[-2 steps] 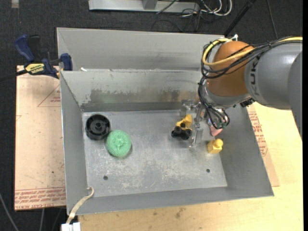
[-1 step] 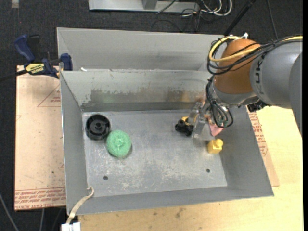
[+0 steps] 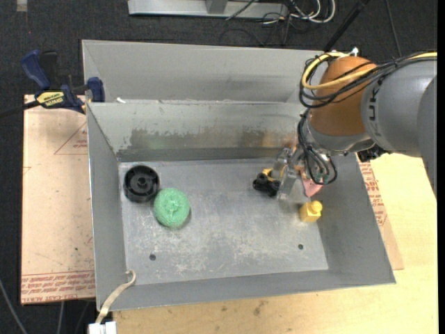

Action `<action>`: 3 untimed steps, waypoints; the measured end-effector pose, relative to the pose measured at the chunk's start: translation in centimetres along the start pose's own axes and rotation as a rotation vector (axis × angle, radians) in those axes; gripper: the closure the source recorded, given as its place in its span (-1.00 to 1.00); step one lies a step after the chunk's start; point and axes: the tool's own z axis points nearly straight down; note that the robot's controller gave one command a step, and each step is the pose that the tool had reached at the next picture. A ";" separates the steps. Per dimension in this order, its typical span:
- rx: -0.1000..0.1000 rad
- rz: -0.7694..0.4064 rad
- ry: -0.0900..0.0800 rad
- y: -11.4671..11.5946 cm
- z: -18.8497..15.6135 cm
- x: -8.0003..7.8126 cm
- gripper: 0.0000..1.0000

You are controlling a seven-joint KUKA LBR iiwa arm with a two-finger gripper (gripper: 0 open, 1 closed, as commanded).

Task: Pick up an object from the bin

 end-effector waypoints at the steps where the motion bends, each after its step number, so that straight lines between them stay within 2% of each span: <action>1: 0.000 0.000 0.000 0.0 0.0 0.0 1.00; 3: 0.000 0.000 0.000 0.0 0.0 0.0 1.00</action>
Offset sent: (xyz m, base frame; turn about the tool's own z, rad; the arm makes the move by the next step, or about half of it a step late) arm 0.0000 0.0000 0.0000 0.0000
